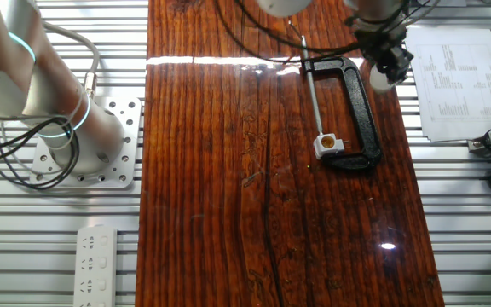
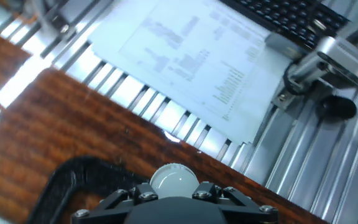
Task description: Take out the light bulb by rotating it
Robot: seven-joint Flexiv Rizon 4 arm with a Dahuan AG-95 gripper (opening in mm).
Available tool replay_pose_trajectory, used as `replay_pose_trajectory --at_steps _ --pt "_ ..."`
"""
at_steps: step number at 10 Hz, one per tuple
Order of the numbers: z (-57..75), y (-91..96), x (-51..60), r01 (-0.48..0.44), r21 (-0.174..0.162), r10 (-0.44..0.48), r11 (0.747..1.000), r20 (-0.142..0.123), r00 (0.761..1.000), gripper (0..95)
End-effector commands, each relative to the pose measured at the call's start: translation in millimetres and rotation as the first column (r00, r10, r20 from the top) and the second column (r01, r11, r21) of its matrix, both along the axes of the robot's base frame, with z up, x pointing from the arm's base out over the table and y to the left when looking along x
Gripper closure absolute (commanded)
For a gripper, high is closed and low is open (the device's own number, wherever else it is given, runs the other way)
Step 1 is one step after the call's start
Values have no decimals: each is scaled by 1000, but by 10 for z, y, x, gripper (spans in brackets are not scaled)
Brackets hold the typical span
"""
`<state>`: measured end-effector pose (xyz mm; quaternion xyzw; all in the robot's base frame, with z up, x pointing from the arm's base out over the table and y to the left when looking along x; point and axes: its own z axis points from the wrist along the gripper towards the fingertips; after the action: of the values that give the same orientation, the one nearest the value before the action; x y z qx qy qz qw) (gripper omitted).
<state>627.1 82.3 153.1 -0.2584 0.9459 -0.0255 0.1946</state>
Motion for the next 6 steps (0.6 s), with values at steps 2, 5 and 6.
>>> replay_pose_trajectory --at_steps 2,5,6 --pt "-117 -12 65 60 59 -63 996 62 996 950" --pt "-123 74 151 95 42 -96 995 20 995 950" --pt "-154 69 152 96 33 -96 995 4 995 950"
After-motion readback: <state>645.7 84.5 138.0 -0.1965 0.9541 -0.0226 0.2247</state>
